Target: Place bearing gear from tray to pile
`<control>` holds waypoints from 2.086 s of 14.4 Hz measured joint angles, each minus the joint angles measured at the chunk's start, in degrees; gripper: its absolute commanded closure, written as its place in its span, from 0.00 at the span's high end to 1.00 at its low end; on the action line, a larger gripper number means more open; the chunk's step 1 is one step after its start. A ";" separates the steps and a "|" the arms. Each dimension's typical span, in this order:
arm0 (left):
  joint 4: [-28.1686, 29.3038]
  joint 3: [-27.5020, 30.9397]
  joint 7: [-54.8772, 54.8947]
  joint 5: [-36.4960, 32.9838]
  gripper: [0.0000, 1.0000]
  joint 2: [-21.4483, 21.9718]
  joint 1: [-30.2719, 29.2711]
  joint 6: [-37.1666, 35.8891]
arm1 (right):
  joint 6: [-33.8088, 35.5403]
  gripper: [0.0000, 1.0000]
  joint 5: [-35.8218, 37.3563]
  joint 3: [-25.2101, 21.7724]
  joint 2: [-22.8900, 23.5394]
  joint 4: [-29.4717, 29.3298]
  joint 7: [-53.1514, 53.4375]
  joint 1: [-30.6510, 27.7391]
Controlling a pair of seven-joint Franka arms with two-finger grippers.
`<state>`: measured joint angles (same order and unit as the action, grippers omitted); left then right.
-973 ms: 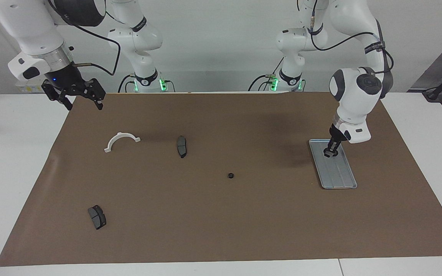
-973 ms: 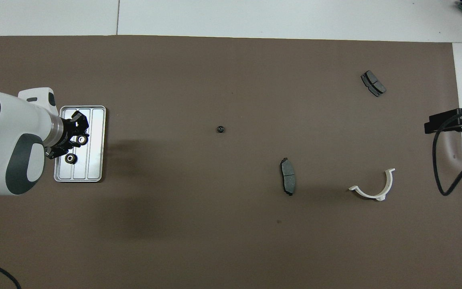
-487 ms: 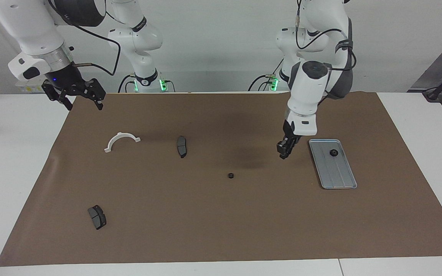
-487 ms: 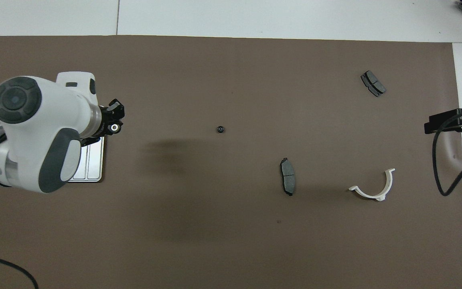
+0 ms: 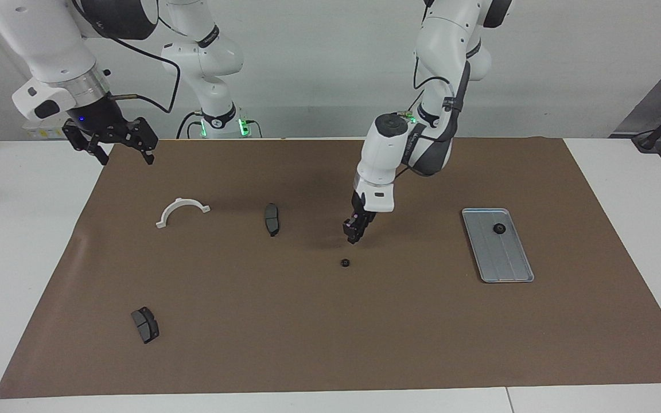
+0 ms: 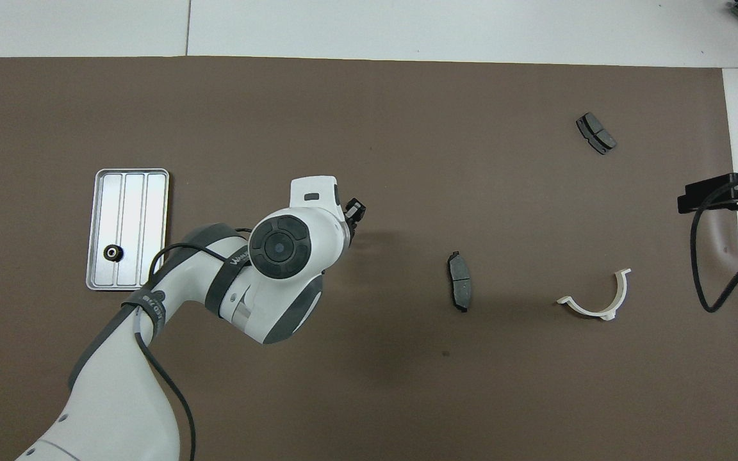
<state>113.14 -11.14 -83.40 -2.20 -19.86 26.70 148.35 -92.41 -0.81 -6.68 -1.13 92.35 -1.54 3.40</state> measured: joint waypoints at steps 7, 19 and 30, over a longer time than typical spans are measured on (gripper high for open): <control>-0.68 1.23 -5.71 -0.04 1.00 -1.17 1.25 -1.17 | 0.00 1.00 0.00 0.00 0.00 0.00 0.00 0.00; 1.37 4.03 33.84 -1.01 1.00 13.58 -29.71 -24.30 | 1.37 1.00 -0.10 0.22 -0.10 0.01 -0.15 0.11; 16.11 3.02 36.55 -0.97 0.65 13.68 -39.20 -8.42 | -9.89 1.00 -0.35 2.72 2.81 1.13 7.78 14.16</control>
<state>129.25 -8.12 -46.85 -3.17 -6.18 -12.49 139.93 -102.30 -1.16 -3.96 1.68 93.48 6.24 17.56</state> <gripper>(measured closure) 0.339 0.000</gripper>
